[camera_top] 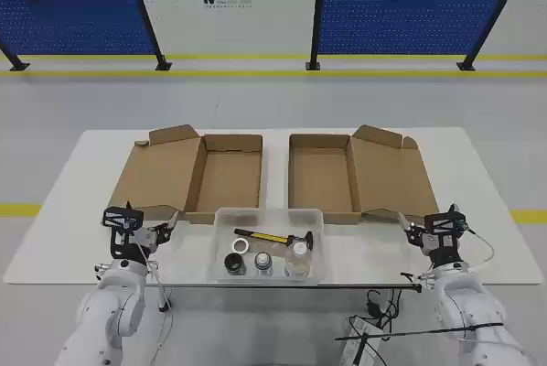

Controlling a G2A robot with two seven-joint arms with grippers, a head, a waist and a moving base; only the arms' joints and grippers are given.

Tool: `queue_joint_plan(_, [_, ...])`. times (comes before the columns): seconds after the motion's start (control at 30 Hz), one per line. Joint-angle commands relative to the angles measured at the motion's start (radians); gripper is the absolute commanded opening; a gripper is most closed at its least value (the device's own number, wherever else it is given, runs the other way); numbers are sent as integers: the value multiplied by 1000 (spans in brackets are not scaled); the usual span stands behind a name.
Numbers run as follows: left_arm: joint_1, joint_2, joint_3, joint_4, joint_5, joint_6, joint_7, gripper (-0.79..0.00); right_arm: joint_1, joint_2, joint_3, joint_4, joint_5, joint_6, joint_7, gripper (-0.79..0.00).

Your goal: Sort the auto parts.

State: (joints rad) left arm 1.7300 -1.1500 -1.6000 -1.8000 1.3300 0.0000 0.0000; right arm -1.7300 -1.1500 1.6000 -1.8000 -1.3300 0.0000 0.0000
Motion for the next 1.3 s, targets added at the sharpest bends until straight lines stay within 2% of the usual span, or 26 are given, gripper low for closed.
queue_joint_plan(0.0, [0,0,0,0,0,0,0,0,0,0,0,0,0,0,0,-1])
queue_joint_plan(0.83, [-16,-1,4,-14,-7,-13,-4,0,0,0,0,0,0,0,0,0])
queue_joint_plan(1.07, [-25,-6,45,-119,-29,-66,-47,0,0,0,0,0,0,0,0,0])
queue_joint_plan(1.27, [-14,-6,107,-281,-44,-169,-115,0,0,0,0,0,0,0,0,0])
